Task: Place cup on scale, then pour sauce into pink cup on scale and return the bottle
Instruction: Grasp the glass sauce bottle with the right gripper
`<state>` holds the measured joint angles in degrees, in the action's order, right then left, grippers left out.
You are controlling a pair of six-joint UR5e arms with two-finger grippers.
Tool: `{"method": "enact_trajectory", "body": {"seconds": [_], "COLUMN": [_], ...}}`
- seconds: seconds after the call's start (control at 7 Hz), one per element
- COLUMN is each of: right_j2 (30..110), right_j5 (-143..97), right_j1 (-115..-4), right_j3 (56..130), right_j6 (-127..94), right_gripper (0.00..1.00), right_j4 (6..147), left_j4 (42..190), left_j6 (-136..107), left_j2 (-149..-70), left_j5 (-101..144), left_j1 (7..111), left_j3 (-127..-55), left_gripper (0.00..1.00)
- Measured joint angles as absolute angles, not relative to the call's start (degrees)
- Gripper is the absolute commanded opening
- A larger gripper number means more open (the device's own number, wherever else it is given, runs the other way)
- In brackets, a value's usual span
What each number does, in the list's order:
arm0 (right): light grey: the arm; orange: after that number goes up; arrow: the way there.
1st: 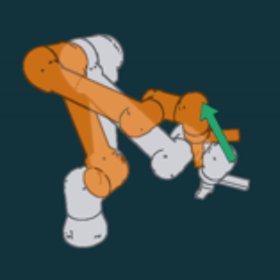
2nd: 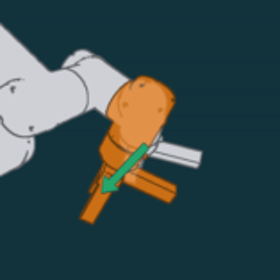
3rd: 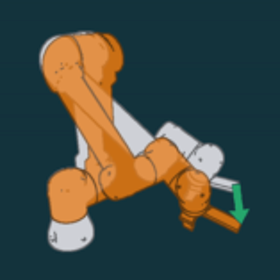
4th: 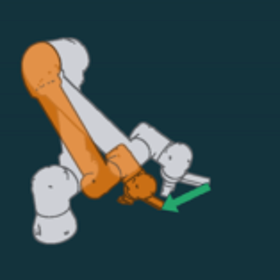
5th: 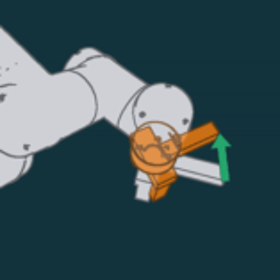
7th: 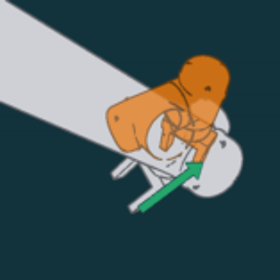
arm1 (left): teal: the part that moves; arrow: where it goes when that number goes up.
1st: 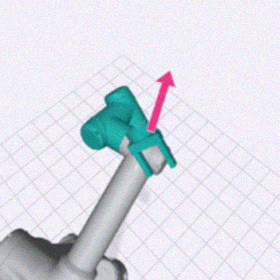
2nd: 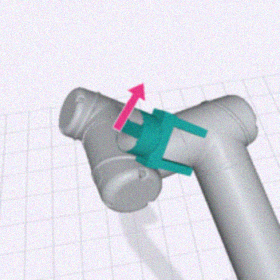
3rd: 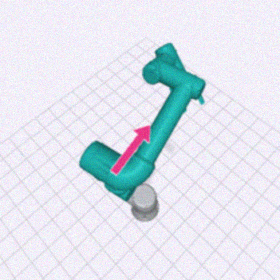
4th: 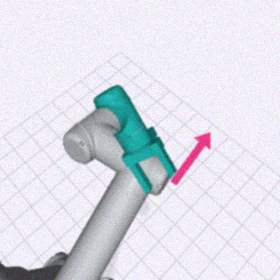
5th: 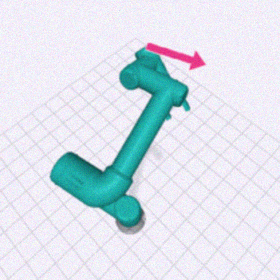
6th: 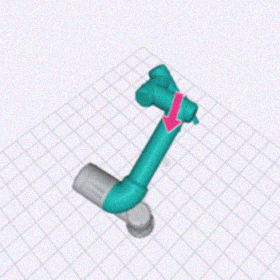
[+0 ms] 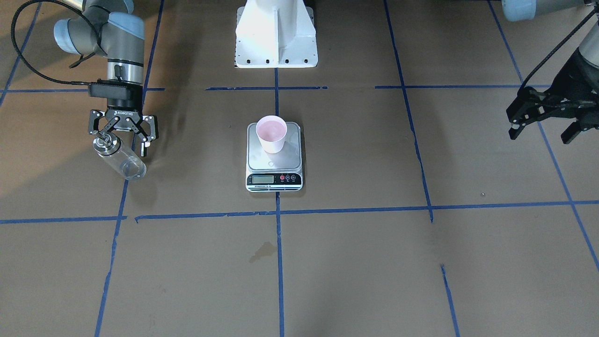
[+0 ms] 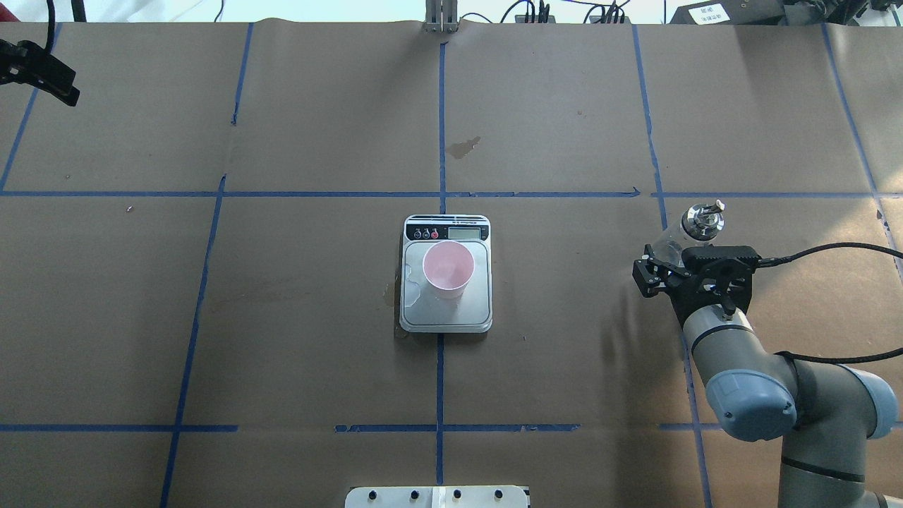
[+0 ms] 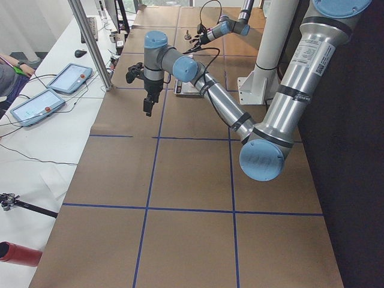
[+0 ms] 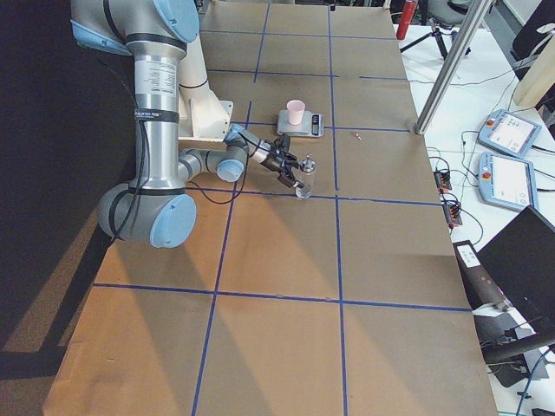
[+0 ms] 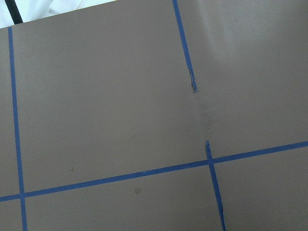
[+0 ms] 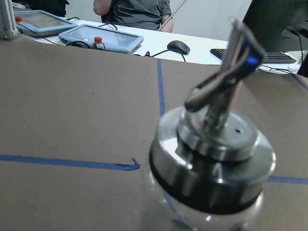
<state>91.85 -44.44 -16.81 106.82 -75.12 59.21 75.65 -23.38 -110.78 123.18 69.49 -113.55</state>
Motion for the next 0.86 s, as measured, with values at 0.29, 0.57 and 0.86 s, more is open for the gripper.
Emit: {"method": "enact_trajectory", "body": {"seconds": [0.29,0.57,0.86], "right_j2": [91.33,89.62,87.82], "right_j5": [-44.33,-44.51,-46.77], "right_j1": [-18.03,-19.65,-22.06], "right_j3": [106.09,105.87,107.34], "right_j6": [-73.86,-73.09,-67.11], "right_gripper": [0.22,0.00,0.00], "right_j4": [59.23,59.24,59.26], "left_j4": [75.60,75.59,75.58], "left_j6": [-23.40,-23.70,-23.81], "left_j2": [-110.81,-110.80,-110.78], "left_j5": [123.22,123.16,123.16], "left_j1": [69.52,69.47,69.44], "left_j3": [-113.55,-113.46,-113.37], "left_gripper": [1.00,1.00,1.00]}}
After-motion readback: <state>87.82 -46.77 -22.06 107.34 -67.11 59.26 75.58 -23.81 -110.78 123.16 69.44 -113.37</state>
